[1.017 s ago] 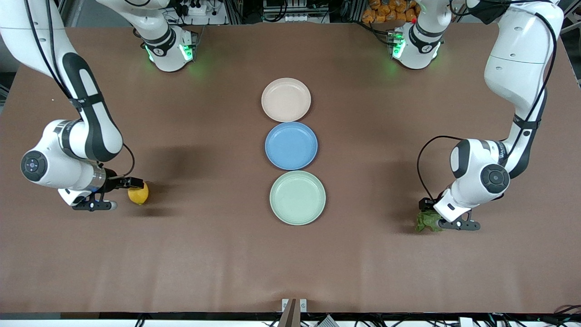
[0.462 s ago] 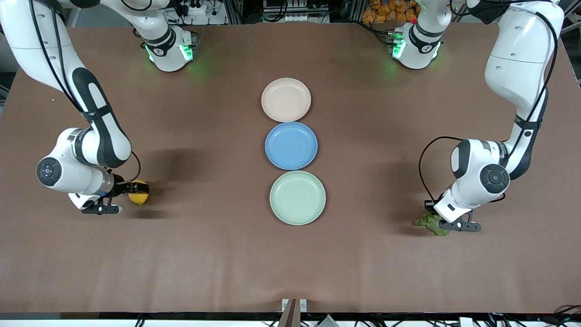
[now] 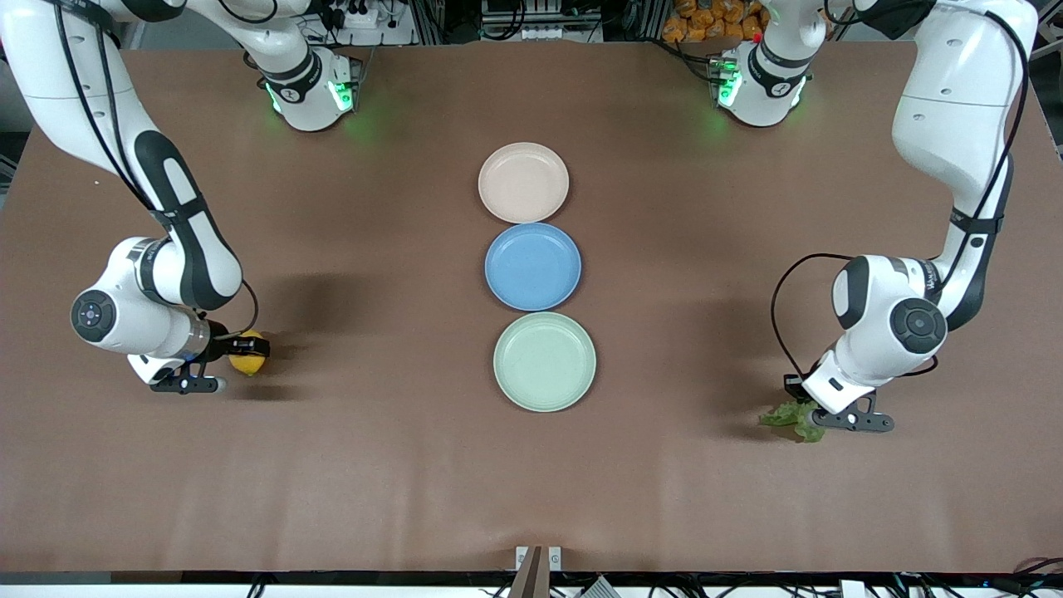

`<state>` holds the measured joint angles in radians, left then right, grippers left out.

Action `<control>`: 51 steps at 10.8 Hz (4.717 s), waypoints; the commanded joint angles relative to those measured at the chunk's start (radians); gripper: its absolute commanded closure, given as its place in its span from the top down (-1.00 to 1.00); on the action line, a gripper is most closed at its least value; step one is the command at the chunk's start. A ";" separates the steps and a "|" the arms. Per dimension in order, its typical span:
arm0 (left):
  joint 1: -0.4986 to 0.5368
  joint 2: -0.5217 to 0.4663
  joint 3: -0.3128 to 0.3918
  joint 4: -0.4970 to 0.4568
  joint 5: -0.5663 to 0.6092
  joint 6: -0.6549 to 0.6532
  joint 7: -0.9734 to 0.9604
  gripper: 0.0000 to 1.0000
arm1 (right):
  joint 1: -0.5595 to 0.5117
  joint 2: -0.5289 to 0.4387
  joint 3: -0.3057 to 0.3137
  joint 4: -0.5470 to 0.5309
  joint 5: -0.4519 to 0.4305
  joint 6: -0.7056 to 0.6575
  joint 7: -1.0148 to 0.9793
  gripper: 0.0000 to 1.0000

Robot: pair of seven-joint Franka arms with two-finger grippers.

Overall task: Place lemon and lettuce in plates
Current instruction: 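Carry the lettuce to the green plate while the right gripper lifts lemon, then release the lettuce on the green plate while the right gripper carries lemon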

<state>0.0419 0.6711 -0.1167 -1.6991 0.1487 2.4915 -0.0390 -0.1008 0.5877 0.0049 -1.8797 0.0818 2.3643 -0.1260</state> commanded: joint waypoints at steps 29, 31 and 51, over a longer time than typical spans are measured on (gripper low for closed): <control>-0.530 0.128 -0.101 0.202 0.080 0.090 -0.817 1.00 | 0.642 -0.560 0.021 -0.538 0.182 -0.039 0.819 -1.00; -0.513 0.085 -0.095 0.214 0.117 0.009 -0.815 1.00 | 0.743 -0.548 0.021 -0.536 0.182 0.008 0.966 -1.00; -0.120 -0.461 -0.081 0.216 -0.034 -0.641 -0.347 1.00 | 0.994 -0.238 0.014 -0.291 0.180 0.238 1.381 1.00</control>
<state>-0.1093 0.2597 -0.1941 -1.4553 0.1442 1.8844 -0.4769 0.9845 0.3480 0.0161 -2.2326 0.2527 2.6890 1.3224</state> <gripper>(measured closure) 0.000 0.000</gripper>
